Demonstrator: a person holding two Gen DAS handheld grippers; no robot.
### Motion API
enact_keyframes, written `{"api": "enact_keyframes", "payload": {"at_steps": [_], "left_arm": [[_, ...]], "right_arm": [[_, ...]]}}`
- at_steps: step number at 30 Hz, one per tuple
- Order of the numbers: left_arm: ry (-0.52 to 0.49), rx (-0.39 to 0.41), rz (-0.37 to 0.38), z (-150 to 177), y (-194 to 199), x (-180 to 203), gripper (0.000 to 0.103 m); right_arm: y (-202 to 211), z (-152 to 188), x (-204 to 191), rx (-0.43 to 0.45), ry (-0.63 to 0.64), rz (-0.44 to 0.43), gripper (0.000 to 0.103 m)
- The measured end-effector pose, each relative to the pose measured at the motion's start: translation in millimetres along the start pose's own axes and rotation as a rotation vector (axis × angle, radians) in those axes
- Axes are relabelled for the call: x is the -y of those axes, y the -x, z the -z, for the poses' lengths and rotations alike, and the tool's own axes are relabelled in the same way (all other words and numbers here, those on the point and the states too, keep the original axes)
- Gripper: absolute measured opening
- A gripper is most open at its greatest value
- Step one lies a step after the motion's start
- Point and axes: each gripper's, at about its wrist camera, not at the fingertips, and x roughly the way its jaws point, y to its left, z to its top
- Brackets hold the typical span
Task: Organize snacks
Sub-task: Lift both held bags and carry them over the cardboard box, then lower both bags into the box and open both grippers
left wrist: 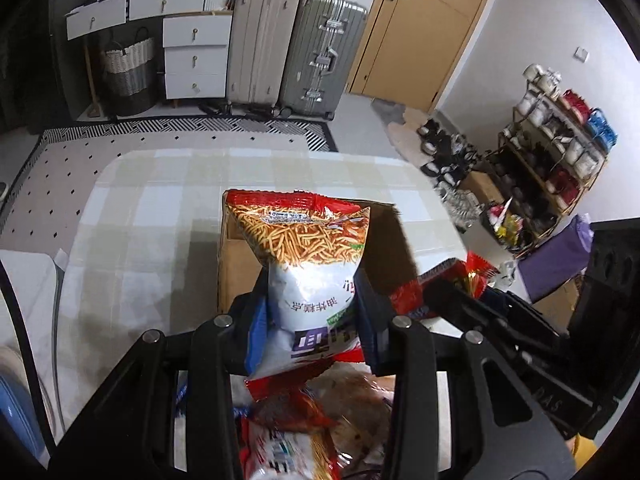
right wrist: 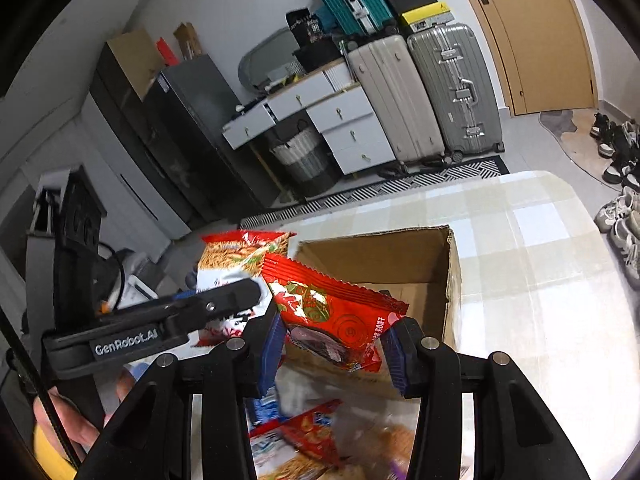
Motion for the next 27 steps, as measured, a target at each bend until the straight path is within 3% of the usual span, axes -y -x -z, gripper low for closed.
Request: {"api": "enact_keyframes", "payload": {"at_steps": [5,10,27], "left_arm": [[0.009,-0.043,-0.020,-12.8,-44.1,-6.8,0.035],[-0.026,-0.074,-0.060,-1.7,-78.9,-10.8,0.035],[-0.051,-0.123,-0.088,17.4,-134.7,-13.4,0.035]], "right_arm": [[-25.5,-0.4,4.2,-0.048,0.030,0.039,0.044],[-44.1,4.3,15.1,-0.082,0.031,0.059,0.044],[-74.1,7.8,29.0,-0.145,0.023,0.093,0.044]]}}
